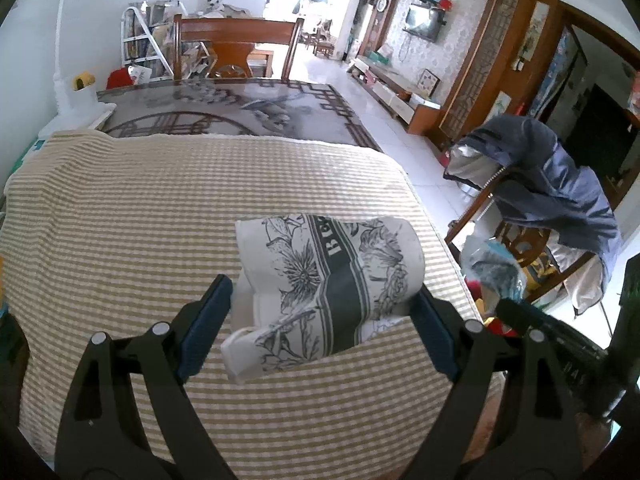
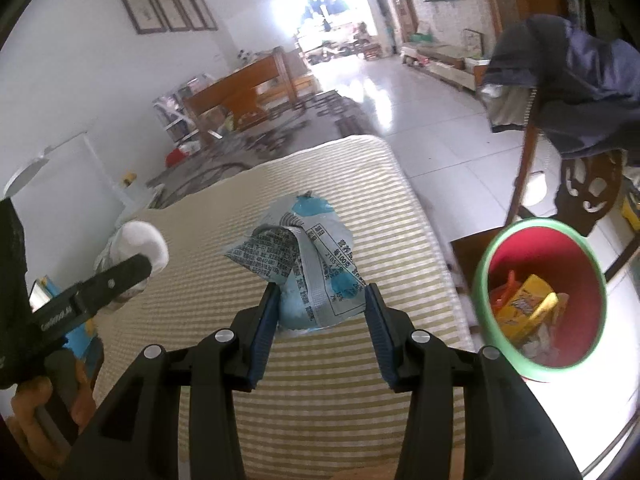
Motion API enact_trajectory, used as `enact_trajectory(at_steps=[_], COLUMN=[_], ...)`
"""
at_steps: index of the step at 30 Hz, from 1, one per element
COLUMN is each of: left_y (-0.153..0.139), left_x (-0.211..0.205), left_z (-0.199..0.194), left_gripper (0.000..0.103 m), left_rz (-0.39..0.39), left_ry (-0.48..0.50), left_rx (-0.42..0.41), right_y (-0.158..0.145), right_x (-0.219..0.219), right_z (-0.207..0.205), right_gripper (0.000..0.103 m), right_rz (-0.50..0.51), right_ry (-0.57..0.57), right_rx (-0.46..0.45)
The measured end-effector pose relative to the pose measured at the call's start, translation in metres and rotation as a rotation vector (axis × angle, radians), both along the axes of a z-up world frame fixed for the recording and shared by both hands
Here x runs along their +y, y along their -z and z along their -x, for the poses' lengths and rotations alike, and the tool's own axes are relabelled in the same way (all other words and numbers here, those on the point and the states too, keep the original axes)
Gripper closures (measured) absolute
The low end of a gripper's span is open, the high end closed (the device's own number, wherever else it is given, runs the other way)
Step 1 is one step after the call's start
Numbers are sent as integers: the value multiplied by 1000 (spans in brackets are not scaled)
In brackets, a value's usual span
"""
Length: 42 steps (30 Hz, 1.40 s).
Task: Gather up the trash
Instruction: 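Carry the paper cup and wrapper over the red bucket with both tools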
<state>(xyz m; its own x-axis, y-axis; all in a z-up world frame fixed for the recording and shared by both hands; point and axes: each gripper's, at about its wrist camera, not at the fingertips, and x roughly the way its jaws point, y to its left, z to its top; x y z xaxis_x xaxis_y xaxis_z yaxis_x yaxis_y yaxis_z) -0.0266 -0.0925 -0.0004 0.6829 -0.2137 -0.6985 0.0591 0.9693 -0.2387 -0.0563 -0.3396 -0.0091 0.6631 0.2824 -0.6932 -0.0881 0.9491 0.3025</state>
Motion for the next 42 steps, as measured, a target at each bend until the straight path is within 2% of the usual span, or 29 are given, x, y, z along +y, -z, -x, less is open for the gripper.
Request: enact_trajectory(at_steps=[12, 24, 34, 42], left_y=[2, -2, 1, 18], left_x=[-23, -65, -105, -146], left_z=[3, -1, -14, -24], left_gripper=[19, 19, 19, 19], left_rz=[-9, -20, -23, -21], left_ry=[57, 159, 236, 315], left_rx=[8, -5, 3, 48], right_y=[-2, -7, -1, 16], right_x=[-31, -72, -118, -159], right_z=[5, 15, 23, 34], right_gripper=[61, 61, 60, 60], right_rz=[-42, -61, -93, -97], right_ry=[62, 160, 269, 363], right_rx=[-2, -17, -11, 23])
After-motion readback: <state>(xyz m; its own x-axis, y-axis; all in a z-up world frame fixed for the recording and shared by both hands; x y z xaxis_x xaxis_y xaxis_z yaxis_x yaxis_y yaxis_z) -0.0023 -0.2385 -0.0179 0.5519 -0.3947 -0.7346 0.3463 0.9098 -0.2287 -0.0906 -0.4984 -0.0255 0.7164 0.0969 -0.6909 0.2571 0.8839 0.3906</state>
